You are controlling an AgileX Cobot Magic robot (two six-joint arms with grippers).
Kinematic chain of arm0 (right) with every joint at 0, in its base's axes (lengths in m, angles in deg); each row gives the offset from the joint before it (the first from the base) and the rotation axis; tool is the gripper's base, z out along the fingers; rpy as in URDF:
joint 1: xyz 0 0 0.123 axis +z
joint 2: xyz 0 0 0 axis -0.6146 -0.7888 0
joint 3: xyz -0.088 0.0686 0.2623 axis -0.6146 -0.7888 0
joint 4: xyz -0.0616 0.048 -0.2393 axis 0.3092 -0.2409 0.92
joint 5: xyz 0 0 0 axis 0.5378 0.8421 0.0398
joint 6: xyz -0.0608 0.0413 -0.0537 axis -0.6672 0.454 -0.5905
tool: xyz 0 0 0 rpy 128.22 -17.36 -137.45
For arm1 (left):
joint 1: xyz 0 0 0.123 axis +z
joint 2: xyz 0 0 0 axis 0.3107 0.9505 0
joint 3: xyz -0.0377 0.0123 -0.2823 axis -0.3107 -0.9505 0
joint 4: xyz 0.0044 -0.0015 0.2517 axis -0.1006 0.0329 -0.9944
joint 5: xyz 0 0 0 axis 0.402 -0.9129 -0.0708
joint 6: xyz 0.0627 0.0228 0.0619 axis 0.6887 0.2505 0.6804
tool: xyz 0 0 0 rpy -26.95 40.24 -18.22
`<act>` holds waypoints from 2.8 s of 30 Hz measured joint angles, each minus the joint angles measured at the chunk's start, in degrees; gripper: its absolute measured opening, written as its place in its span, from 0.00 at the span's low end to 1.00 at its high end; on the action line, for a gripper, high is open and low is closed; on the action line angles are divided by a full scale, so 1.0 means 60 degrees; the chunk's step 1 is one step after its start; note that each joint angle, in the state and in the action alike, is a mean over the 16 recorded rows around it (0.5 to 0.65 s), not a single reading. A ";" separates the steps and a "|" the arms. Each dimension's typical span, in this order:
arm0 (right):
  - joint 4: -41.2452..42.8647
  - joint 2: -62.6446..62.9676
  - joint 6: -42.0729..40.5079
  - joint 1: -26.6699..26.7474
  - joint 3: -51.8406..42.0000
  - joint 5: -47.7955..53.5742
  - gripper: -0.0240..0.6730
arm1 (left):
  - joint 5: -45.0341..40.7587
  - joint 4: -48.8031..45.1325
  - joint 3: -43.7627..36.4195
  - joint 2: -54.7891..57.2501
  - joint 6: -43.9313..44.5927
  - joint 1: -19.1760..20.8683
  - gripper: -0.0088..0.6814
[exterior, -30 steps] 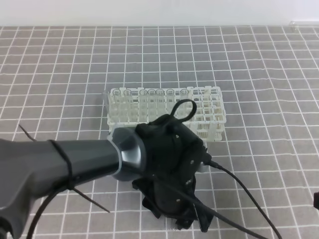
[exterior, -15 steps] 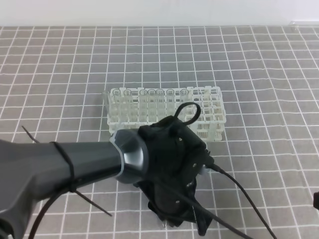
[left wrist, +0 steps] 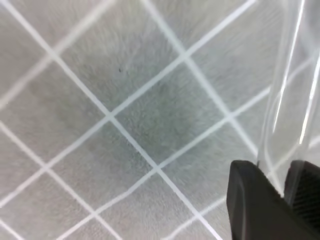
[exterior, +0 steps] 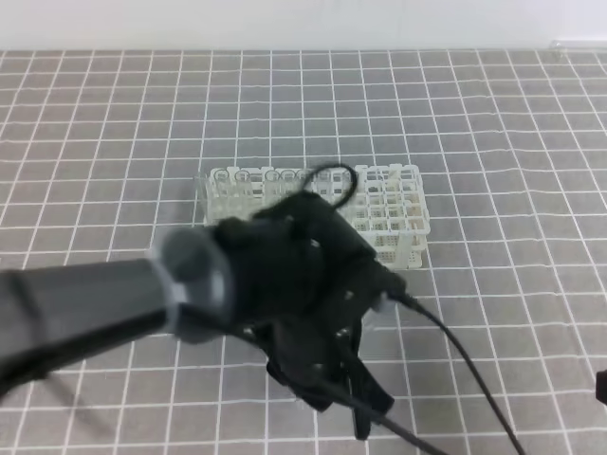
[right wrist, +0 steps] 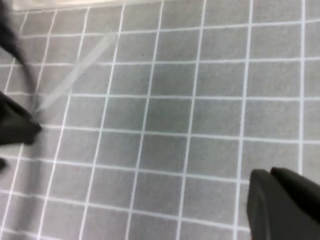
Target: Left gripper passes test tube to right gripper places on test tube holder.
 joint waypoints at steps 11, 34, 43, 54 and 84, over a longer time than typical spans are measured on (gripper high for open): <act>-0.0961 -0.0437 -0.0600 0.0000 0.0552 0.0695 0.03 | 0.3201 -0.0060 -0.3112 -0.3313 -0.0526 0.0111 0.02; -0.1778 -0.4314 -0.1887 0.4533 0.3404 -0.1967 0.03 | 1.2123 -0.0157 -0.8679 -0.6121 -0.1499 0.0936 0.02; -0.0820 -0.4394 -0.2322 0.6885 0.2918 -0.6284 0.03 | 1.3556 0.0332 -0.8888 -0.6122 -0.0156 0.0956 0.02; -0.0660 -0.4024 -0.2867 0.8583 0.0935 -1.1475 0.03 | 1.4491 0.1827 -0.8895 -0.6112 0.2170 0.0960 0.02; 0.0471 -0.5020 -0.0500 0.8785 0.0794 -1.3741 0.10 | 1.6750 0.1792 -1.0120 -0.6127 0.2603 0.0963 0.02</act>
